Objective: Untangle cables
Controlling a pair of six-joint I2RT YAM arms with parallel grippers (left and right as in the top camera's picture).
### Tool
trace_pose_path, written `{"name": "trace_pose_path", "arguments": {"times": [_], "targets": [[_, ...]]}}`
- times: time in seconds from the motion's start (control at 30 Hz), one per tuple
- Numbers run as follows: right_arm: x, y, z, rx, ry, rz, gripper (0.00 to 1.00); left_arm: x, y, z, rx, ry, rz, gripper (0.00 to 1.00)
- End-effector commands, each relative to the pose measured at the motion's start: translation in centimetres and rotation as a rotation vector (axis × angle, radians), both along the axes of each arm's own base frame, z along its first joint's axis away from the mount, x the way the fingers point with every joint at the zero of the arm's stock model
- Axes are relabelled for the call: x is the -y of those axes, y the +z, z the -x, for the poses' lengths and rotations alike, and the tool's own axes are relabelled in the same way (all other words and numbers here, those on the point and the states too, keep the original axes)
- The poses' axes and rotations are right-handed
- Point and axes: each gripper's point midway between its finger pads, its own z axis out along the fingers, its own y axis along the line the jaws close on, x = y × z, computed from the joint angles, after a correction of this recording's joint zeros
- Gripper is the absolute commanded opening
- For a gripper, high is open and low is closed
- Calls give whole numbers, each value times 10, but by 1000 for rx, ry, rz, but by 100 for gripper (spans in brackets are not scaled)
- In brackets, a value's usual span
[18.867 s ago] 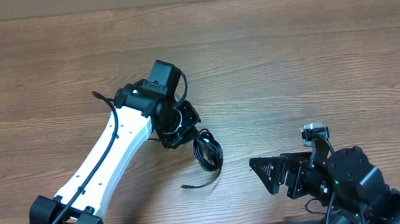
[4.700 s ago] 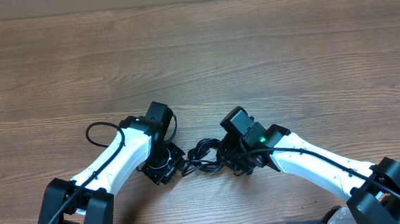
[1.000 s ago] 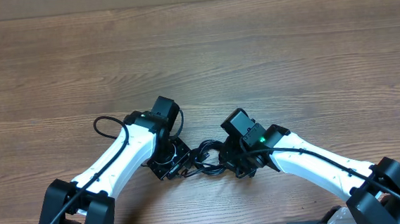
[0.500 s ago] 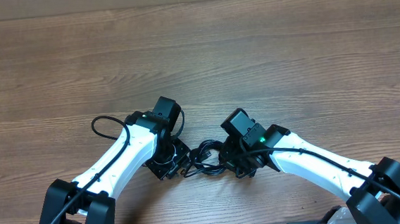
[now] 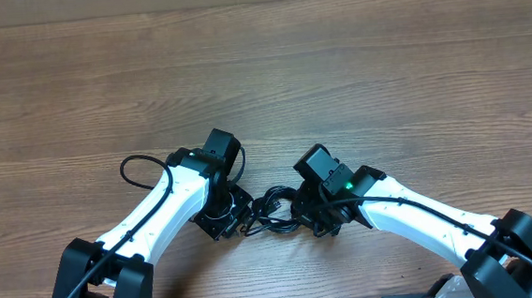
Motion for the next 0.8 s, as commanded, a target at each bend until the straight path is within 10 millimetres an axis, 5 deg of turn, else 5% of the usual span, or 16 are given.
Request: {"name": "trace_pose_path", "arguments": {"times": [0.0,0.27,0.77], "targets": [[0,-1,0,4,5,2,12,4,-1,8,-25,26,-8,23],[0,-1,0,4,5,2,12,5,-4,10,-14,81,-86,24],[0,-1,0,4,5,2,12,-13,-9,-16,121,120,-205,4]]}}
